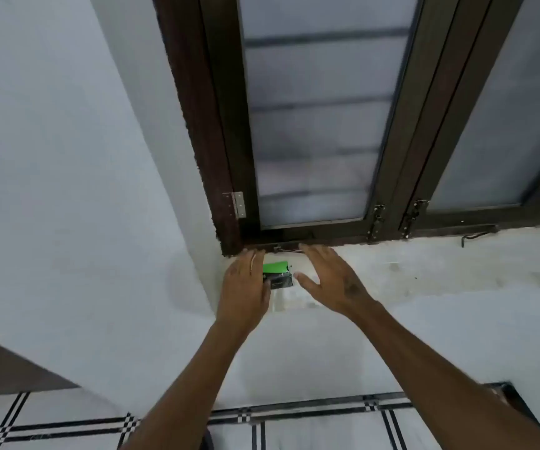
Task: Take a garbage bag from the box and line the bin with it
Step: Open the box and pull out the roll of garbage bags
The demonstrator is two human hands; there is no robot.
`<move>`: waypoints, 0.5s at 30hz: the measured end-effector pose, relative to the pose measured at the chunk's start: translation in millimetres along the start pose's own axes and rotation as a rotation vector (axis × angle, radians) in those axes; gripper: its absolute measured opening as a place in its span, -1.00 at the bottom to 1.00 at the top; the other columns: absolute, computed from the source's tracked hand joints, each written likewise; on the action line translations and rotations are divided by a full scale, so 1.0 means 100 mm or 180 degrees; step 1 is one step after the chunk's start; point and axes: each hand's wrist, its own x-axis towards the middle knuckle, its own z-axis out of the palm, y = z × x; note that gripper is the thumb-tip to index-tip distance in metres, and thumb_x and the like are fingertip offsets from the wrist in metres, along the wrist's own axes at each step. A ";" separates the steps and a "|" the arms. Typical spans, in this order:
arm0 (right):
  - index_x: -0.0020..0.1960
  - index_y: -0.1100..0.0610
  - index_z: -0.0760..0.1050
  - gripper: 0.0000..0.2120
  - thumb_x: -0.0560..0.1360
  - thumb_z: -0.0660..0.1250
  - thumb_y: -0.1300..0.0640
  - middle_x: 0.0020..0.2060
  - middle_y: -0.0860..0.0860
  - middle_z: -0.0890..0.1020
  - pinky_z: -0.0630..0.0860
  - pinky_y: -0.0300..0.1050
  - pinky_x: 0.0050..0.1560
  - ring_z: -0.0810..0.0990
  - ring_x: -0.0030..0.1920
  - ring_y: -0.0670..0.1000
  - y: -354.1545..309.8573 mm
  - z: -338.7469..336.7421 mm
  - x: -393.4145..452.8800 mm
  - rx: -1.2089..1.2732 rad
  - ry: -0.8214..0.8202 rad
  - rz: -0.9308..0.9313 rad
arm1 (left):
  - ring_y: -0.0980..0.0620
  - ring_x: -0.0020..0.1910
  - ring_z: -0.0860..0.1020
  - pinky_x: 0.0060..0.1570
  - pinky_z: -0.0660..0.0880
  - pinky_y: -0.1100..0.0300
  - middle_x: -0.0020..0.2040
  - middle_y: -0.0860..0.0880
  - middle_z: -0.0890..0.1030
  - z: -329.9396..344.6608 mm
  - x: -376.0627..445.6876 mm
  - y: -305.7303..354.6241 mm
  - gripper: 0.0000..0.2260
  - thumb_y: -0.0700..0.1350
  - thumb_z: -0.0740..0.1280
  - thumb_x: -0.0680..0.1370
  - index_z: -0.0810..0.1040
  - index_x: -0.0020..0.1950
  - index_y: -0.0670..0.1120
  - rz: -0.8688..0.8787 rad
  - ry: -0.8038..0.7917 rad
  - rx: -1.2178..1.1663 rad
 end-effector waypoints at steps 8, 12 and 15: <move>0.46 0.06 0.37 -0.57 0.61 0.26 0.04 0.35 0.00 0.52 0.43 -0.11 0.32 0.46 0.35 0.03 0.37 0.61 0.41 0.1116 -0.1014 0.0477 | -0.09 0.58 0.04 0.52 0.03 -0.08 0.59 -0.06 0.12 0.62 0.37 -0.21 -0.36 0.05 0.27 0.58 0.05 0.58 -0.02 -0.0131 -0.0919 0.0253; 0.21 0.05 0.56 -0.74 0.59 0.22 0.23 0.10 -0.01 0.65 0.52 -0.27 -0.01 0.61 0.09 0.01 0.46 0.74 0.57 0.2042 -0.0828 0.0977 | -0.05 0.52 0.19 0.47 0.14 -0.18 0.50 0.02 0.31 0.74 0.45 -0.17 -0.42 0.01 0.33 0.55 0.21 0.53 0.06 -0.0614 -0.1002 0.0077; 0.12 0.04 0.60 -0.77 0.53 0.30 0.26 0.03 -0.02 0.67 0.56 -0.26 -0.07 0.64 0.03 -0.01 0.53 0.77 0.65 0.2315 -0.0779 0.0998 | -0.08 0.35 0.42 0.29 0.38 -0.12 0.33 0.02 0.52 0.79 0.48 -0.18 -0.48 -0.06 0.46 0.45 0.44 0.39 0.05 -0.0757 -0.0735 -0.0096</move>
